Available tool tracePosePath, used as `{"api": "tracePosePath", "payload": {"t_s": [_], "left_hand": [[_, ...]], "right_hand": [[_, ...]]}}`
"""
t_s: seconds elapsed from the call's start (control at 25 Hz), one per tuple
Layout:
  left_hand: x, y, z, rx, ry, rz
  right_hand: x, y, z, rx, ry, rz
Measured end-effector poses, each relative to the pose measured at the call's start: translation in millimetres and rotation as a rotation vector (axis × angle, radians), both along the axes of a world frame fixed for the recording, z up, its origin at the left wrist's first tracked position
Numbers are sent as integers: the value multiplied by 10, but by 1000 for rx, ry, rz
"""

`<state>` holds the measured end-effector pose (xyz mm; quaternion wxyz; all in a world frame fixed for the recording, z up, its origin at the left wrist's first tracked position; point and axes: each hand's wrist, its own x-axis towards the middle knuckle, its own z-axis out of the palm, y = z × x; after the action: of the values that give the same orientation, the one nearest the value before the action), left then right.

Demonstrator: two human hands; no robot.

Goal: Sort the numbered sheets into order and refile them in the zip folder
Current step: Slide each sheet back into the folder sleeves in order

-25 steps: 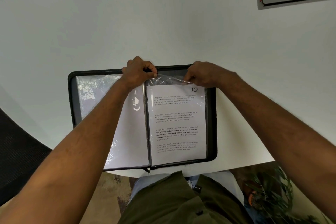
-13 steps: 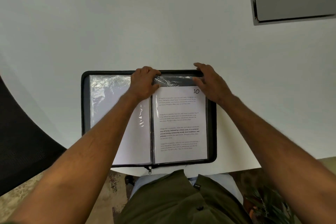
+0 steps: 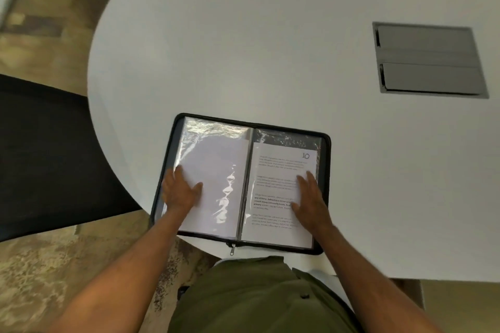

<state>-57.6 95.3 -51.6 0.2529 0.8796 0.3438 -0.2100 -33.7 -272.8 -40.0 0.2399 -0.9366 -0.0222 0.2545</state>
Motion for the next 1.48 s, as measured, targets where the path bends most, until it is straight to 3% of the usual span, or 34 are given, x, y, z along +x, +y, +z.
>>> {"api": "tracePosePath", "payload": {"t_s": [0.32,0.48,0.76,1.08,1.48], "left_hand": [[-238,172,219,-84,145,353],[-253,239,338,-314,62,401],[-267,-123,974,-406,-149,372],[-275,-1072,1614,-521,-210,227],[-207,-2449,1052,-542,-151,85]], "right_hand": [[-392,-68,157,30,138,9],[-430,-54,266,97,182,-69],[-487,-239,448,210,308,-107],[-480,-441,532,474,378,-385],[-576,-546,668,730,492,-544]]}}
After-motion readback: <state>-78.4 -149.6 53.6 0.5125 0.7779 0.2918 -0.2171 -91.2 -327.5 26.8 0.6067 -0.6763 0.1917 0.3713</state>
